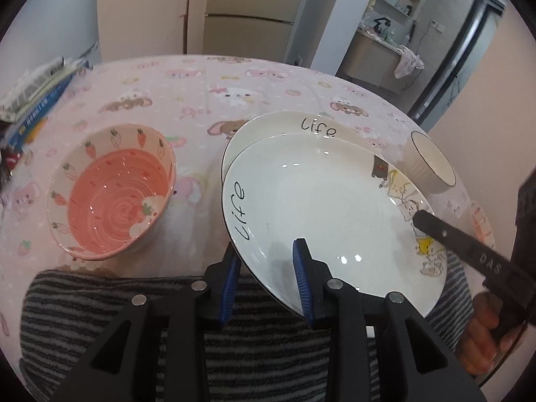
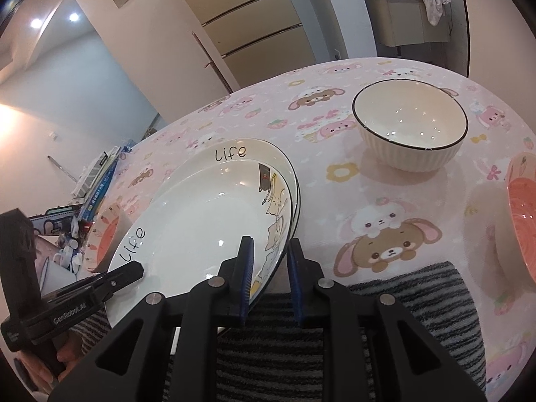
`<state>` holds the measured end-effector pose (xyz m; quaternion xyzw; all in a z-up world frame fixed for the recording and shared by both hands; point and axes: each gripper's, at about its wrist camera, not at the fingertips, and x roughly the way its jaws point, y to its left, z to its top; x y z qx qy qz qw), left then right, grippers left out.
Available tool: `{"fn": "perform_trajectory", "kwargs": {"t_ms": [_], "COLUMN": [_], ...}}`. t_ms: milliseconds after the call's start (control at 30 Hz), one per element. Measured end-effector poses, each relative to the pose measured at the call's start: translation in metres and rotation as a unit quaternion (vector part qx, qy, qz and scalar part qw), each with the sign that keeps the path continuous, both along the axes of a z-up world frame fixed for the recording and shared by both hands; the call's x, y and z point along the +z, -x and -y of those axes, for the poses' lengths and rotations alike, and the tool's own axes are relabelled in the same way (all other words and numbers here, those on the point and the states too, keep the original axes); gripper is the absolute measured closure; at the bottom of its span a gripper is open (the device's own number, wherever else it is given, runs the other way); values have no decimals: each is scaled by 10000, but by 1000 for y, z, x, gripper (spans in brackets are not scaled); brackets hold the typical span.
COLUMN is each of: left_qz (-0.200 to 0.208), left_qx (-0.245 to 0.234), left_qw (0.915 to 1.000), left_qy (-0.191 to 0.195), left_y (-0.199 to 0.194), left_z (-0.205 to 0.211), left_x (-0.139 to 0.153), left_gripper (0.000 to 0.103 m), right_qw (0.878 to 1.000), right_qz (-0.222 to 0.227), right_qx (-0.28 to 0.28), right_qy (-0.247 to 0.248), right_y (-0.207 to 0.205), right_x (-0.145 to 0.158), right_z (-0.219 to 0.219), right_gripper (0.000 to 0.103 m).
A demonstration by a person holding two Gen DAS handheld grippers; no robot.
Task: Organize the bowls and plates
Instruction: 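Lower the held plate onto the stacked plates with both grippers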
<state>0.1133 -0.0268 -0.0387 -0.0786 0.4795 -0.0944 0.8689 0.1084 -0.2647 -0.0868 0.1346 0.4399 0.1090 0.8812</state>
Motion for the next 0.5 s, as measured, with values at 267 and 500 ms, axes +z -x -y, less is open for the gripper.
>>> {"fn": "perform_trajectory", "kwargs": {"t_ms": [267,500], "left_qz": [-13,-165], "left_qx": [153,84], "left_qw": [9999,9984], "left_qy": [7,-531], "left_y": [-11,-25], "left_z": [-3,10], "left_x": [-2,-6], "left_gripper": [75,80], "right_qw": [10000,9987], "right_qz": [-25,-191], "right_qx": [-38,-195], "right_qy": [18,428], "right_y": [-3,-13], "right_x": [-1,-2], "right_z": [-1,-10], "right_gripper": [84,88]}}
